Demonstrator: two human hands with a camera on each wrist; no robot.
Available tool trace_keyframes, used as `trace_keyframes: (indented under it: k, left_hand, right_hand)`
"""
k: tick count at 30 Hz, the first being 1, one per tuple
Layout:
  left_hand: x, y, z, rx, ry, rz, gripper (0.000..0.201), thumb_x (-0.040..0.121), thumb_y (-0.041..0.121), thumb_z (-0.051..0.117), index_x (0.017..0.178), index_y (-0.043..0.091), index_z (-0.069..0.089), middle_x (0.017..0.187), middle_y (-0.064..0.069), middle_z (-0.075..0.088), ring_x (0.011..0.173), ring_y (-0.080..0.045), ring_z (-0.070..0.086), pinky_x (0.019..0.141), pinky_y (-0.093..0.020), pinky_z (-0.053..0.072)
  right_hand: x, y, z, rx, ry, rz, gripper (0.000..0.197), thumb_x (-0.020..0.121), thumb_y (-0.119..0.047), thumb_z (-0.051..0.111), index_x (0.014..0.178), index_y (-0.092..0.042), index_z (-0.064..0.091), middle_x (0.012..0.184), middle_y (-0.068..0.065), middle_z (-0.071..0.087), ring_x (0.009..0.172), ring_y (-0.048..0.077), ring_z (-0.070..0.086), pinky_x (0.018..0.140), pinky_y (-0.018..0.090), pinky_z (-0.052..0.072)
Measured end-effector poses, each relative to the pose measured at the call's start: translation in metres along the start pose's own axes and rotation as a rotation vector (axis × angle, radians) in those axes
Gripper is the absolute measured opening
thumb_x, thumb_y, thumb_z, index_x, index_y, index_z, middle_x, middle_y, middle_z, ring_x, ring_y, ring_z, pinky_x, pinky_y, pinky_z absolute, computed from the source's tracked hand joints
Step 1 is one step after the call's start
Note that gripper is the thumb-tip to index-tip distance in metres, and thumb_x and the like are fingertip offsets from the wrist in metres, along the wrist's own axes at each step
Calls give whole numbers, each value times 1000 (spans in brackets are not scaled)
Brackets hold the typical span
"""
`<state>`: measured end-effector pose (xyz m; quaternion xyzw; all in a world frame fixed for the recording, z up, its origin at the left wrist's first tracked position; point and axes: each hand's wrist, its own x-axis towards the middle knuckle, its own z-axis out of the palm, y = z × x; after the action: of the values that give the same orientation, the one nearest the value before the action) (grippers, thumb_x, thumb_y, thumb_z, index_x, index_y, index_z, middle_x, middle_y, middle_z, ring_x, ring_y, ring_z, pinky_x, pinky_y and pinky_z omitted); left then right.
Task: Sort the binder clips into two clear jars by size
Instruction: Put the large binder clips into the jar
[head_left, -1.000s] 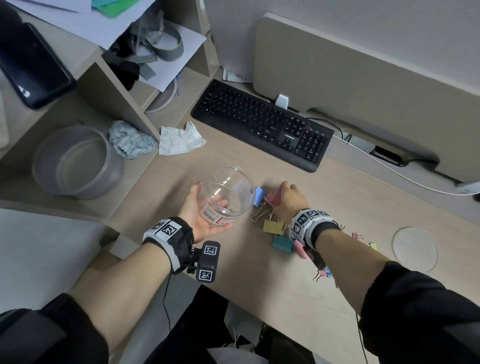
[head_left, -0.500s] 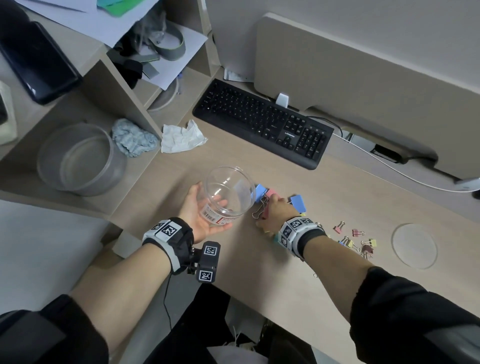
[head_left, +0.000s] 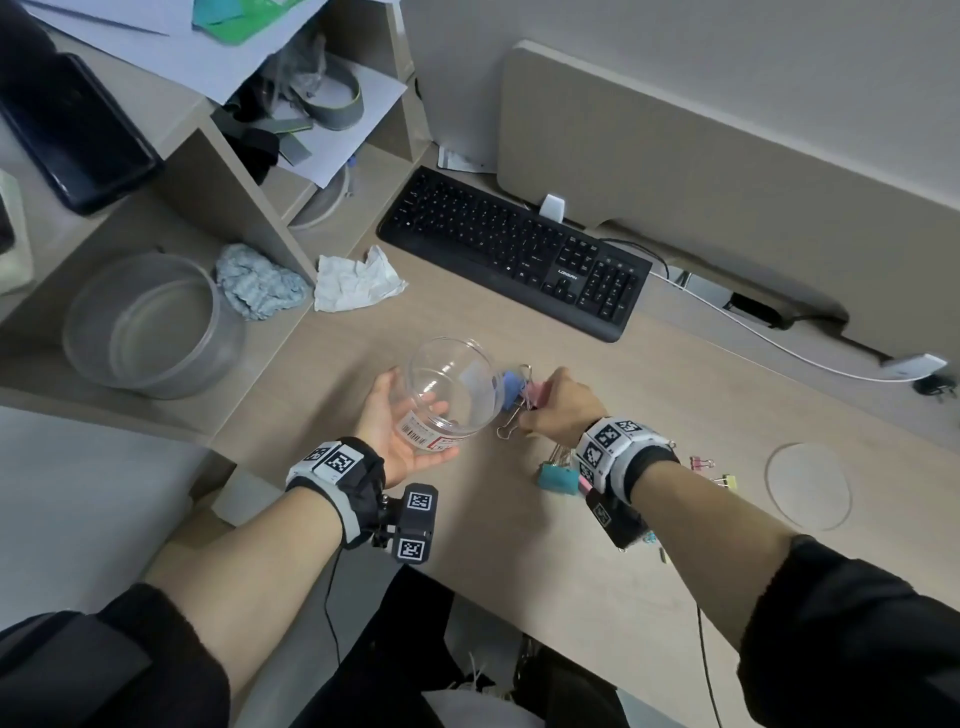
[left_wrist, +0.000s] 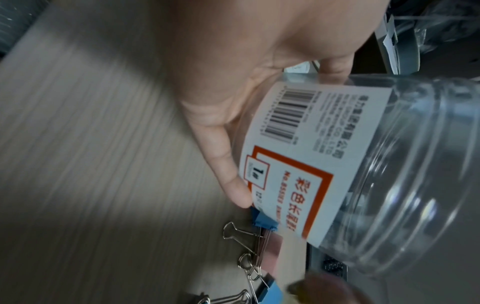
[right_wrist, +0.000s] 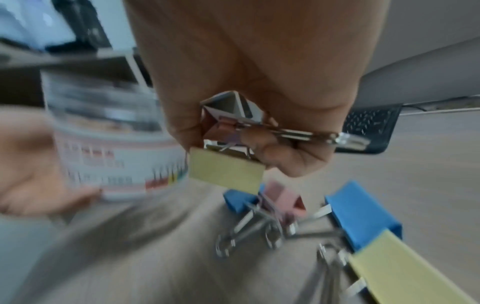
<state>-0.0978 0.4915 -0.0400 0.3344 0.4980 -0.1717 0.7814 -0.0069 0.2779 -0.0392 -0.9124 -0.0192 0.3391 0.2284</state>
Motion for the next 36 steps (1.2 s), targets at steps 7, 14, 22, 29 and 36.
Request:
trace_keyframes:
  k: [7, 14, 22, 29, 36]
  left_hand:
    - [-1, -6, 23, 13, -15, 40, 59, 89, 63, 57, 112, 10, 70, 124, -19, 67, 114, -44, 63, 94, -63, 52]
    - [-22, -19, 55, 89, -230, -22, 63, 95, 65, 45, 130, 16, 62, 127, -25, 66, 116, -44, 64, 99, -58, 51]
    - [-29, -19, 59, 91, -259, 10, 64, 98, 64, 38, 126, 13, 65, 114, -24, 73, 110, -42, 66, 105, -59, 47]
    - [-34, -17, 62, 154, -291, 32, 67, 99, 64, 35, 126, 11, 66, 121, -28, 70, 122, -45, 61, 105, -61, 46]
    - [-32, -14, 60, 139, -286, 17, 69, 98, 66, 38, 127, 9, 66, 121, -26, 70, 113, -43, 64, 105, -59, 47]
  right_hand:
    - [-33, -34, -62, 39, -18, -252, 47, 71, -34, 77, 103, -14, 49, 86, -1, 59, 72, 14, 56, 55, 28, 44]
    - [-53, -59, -63, -317, -25, -304, 50, 73, -42, 75, 105, -12, 51, 90, 2, 61, 81, 22, 57, 61, 30, 43]
    - [-60, -58, -61, -137, 78, -405, 55, 73, -48, 78, 107, -13, 50, 94, 1, 59, 83, 20, 54, 64, 28, 38]
    - [-78, -66, -67, -446, 284, -481, 58, 77, -67, 61, 110, -21, 48, 94, 0, 47, 80, 20, 46, 66, 32, 39]
    - [-70, -72, -71, -179, 103, -461, 53, 76, -41, 77, 114, -14, 51, 104, 4, 62, 89, 22, 57, 68, 30, 43]
